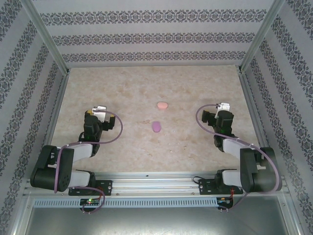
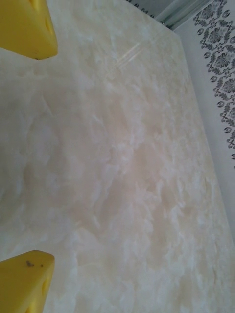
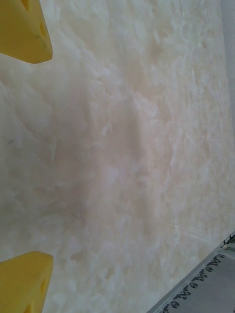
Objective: Insert the wireless bluetooth earbuds into the charging case
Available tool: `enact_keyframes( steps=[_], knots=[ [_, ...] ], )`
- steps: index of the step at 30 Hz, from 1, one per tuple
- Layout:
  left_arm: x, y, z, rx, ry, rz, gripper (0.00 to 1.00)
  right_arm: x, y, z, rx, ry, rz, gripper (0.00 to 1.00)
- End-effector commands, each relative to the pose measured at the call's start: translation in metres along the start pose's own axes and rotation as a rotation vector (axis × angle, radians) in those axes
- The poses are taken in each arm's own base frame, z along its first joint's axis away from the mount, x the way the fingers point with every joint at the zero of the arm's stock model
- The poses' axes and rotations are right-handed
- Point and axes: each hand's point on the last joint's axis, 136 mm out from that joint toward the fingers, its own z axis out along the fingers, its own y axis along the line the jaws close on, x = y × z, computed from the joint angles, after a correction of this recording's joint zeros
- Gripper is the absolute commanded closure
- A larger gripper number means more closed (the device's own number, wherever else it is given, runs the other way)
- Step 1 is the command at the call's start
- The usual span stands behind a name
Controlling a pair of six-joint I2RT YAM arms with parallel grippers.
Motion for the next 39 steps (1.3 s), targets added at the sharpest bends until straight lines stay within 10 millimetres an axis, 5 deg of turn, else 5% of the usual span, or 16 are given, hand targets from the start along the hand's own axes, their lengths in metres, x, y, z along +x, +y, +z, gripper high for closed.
enact_keyframes(
  steps=[1,8,13,22,25,29,39],
  knots=[
    [-0.015,0.004,0.006,0.001,-0.029,0.011,0.0,-0.038,0.009,0.011,-0.062,-0.141,-0.015,0.02],
    [-0.015,0.003,0.01,0.013,-0.006,0.006,0.0,-0.024,0.024,0.025,-0.139,-0.12,-0.056,0.02],
    [-0.035,-0.006,0.011,0.097,-0.077,-0.104,0.0,-0.023,0.024,0.025,-0.135,-0.116,-0.059,0.02],
    [-0.008,-0.008,0.014,0.073,-0.201,-0.116,0.0,-0.022,0.029,0.025,-0.144,-0.113,-0.082,0.02],
    [0.002,0.002,0.023,0.014,-0.082,-0.152,0.0,-0.022,0.029,0.025,-0.143,-0.113,-0.081,0.02],
    [0.004,0.012,0.045,0.022,0.016,-0.202,0.0,-0.022,0.029,0.025,-0.142,-0.114,-0.082,0.02],
    [0.002,0.008,0.043,0.045,-0.006,-0.19,0.0,-0.022,0.03,0.027,-0.143,-0.11,-0.083,0.02]
  ],
)
